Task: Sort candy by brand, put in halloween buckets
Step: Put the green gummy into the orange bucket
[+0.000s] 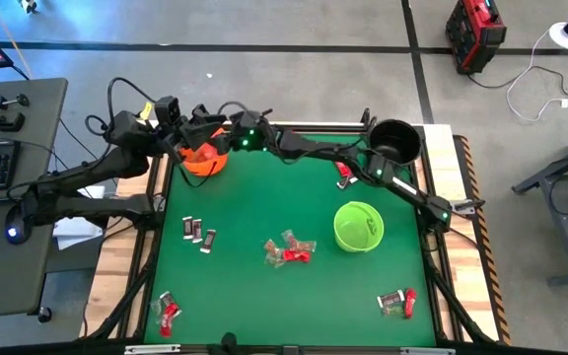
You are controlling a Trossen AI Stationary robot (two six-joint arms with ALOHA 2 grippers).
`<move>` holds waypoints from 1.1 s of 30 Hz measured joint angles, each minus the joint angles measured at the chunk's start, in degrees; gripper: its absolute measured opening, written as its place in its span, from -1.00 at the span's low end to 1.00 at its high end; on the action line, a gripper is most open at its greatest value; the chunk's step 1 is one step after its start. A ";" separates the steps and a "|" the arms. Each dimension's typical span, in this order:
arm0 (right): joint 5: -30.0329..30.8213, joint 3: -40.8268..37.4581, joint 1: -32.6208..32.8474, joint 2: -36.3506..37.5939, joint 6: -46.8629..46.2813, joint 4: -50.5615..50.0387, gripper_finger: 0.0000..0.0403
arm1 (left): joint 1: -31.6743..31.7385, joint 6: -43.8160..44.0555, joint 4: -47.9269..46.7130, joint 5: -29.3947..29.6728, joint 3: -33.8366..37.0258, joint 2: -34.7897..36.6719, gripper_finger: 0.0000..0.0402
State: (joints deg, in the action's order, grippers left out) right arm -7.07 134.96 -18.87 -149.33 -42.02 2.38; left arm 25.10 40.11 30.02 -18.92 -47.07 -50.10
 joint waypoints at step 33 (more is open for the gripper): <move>2.13 -56.02 2.88 69.90 25.06 -62.85 0.30 | -0.09 -5.06 -2.89 0.70 0.44 -1.69 -0.27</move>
State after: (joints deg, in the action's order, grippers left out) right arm -4.94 78.93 -15.99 -79.43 -16.96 -60.47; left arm 25.02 35.06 27.12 -18.21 -46.63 -51.80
